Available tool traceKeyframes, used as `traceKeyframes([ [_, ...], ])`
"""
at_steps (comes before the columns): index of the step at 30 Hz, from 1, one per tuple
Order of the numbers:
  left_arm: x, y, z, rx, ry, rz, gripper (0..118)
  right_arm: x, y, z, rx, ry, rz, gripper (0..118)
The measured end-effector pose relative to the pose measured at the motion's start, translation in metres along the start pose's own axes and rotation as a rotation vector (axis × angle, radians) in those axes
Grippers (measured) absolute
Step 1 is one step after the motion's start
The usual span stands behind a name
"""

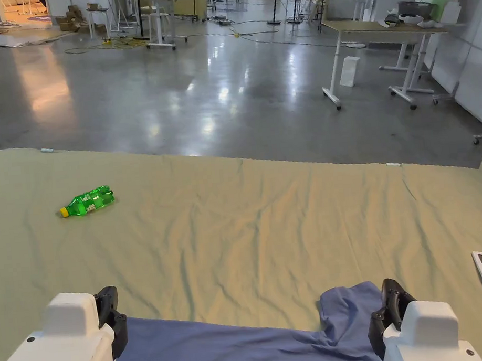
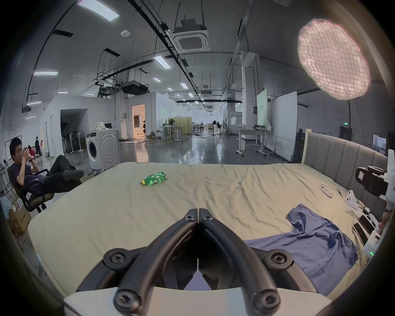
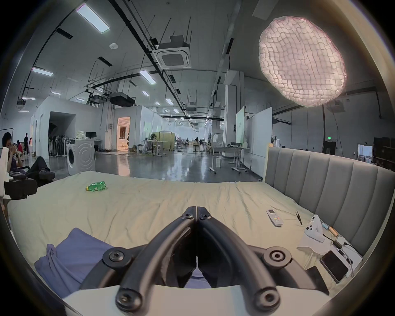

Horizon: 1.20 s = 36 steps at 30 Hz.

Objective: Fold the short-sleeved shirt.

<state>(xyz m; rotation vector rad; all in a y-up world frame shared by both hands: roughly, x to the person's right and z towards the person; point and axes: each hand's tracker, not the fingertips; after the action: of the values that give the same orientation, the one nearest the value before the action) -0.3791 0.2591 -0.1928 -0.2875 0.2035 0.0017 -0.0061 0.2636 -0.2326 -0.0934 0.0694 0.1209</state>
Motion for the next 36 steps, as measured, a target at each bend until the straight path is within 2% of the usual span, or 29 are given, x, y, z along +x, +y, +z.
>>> traceKeyframes([
  [5,-0.017,-0.004,-0.028,-0.068,-0.011,0.048,0,-0.001,-0.003,-0.012,-0.025,0.007,-0.006,0],
  [11,-0.041,-0.018,-0.105,-0.254,-0.051,0.034,0,-0.001,-0.013,-0.029,-0.076,0.020,-0.003,0],
  [16,-0.056,-0.027,-0.176,-0.489,-0.083,0.052,0,0.003,-0.030,-0.040,-0.133,0.015,0.011,0],
  [17,-0.059,-0.029,-0.190,-0.544,-0.085,0.061,3,0.005,-0.034,-0.042,-0.150,0.012,0.013,0],
  [18,-0.058,-0.030,-0.200,-0.589,-0.082,0.064,14,0.006,-0.037,-0.044,-0.164,0.007,0.016,0],
  [19,-0.059,-0.033,-0.211,-0.630,-0.079,0.067,33,0.008,-0.041,-0.045,-0.173,0.003,0.017,0],
  [20,-0.060,-0.037,-0.221,-0.668,-0.069,0.066,63,0.011,-0.045,-0.045,-0.186,-0.002,0.019,0],
  [21,-0.060,-0.039,-0.228,-0.688,-0.072,0.064,75,0.013,-0.048,-0.046,-0.198,-0.007,0.020,0],
  [22,-0.059,-0.041,-0.234,-0.705,-0.073,0.067,77,0.015,-0.051,-0.048,-0.209,-0.012,0.019,0],
  [26,-0.053,-0.052,-0.255,-0.761,-0.047,0.072,77,0.024,-0.062,-0.050,-0.249,-0.033,0.019,0],
  [29,-0.043,-0.061,-0.266,-0.809,-0.036,0.022,76,0.031,-0.073,-0.053,-0.275,-0.049,0.015,0],
  [32,-0.029,-0.067,-0.266,-0.832,-0.027,-0.043,69,0.036,-0.076,-0.052,-0.297,-0.060,0.009,0],
  [34,-0.022,-0.067,-0.263,-0.815,-0.020,-0.074,56,0.039,-0.078,-0.052,-0.308,-0.069,0.011,0],
  [36,-0.010,-0.066,-0.258,-0.804,-0.061,-0.113,23,0.041,-0.077,-0.053,-0.319,-0.075,0.010,0],
])
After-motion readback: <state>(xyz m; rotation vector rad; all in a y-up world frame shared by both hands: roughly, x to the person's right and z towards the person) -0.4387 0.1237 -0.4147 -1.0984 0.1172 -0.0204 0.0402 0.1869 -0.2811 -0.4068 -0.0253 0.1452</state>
